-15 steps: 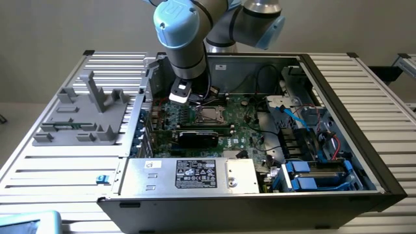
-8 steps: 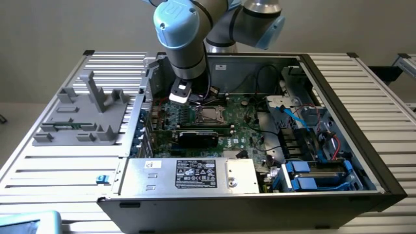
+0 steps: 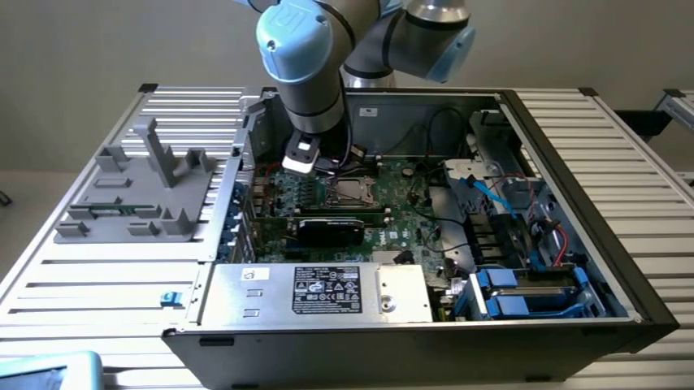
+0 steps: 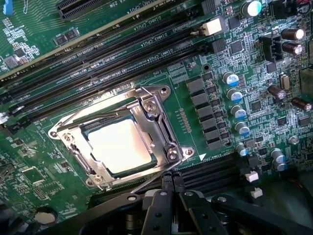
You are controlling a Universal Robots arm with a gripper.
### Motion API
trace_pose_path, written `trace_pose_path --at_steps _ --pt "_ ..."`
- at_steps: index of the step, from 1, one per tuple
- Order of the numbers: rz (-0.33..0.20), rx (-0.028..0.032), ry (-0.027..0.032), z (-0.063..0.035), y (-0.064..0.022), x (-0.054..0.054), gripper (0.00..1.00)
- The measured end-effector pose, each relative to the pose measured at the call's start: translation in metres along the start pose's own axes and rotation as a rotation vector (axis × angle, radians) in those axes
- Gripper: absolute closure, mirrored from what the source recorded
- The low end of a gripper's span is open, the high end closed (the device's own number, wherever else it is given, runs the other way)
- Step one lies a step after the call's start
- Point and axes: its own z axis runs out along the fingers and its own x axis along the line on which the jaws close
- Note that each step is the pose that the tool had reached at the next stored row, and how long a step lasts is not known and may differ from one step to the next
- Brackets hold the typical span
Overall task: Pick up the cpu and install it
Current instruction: 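Install the first cpu locking lever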
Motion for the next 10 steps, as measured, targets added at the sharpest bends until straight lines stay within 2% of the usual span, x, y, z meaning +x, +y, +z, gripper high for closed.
trace_pose_path --at_steps 10 --pt "0.008 0.0003 0.0036 0.0014 -0.0011 0.0037 0.88"
